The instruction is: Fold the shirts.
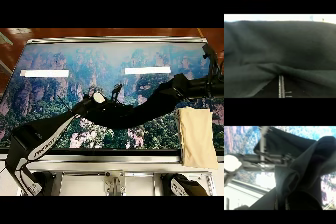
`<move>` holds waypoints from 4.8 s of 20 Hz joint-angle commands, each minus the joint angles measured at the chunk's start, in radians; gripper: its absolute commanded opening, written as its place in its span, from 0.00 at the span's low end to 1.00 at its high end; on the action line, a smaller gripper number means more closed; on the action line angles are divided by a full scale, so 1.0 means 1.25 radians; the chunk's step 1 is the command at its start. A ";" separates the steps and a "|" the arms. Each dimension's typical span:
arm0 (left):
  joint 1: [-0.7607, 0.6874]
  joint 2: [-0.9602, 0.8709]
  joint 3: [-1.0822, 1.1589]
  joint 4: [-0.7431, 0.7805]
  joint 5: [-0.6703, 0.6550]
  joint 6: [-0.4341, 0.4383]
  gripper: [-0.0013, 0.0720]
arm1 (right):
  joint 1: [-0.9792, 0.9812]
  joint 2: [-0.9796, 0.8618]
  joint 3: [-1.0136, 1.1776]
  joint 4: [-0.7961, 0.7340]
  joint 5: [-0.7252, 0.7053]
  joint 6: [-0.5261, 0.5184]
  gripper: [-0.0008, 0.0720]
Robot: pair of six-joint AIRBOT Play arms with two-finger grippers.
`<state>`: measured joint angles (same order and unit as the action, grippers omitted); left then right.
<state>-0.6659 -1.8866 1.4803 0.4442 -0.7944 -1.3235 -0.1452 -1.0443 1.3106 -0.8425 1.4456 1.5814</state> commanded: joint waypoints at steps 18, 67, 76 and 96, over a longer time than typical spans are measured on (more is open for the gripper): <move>0.825 0.588 -0.003 0.393 -0.284 -0.037 0.07 | 0.625 -0.557 0.001 0.421 -0.862 -0.078 0.11; 0.773 0.603 -0.062 0.396 -0.308 -0.016 0.07 | -0.212 -0.114 0.104 -0.079 -0.064 0.012 0.10; 0.773 0.605 -0.062 0.396 -0.387 0.003 0.07 | -0.511 -0.142 0.116 -0.107 -0.068 0.009 0.10; 0.771 0.616 -0.062 0.381 -0.371 0.102 0.07 | -0.565 0.020 -0.075 -0.563 0.331 0.121 0.10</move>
<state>0.2989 -1.1225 1.4033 0.9245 -1.2579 -1.2114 -0.8505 -1.0786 1.3533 -1.3930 1.7309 1.7256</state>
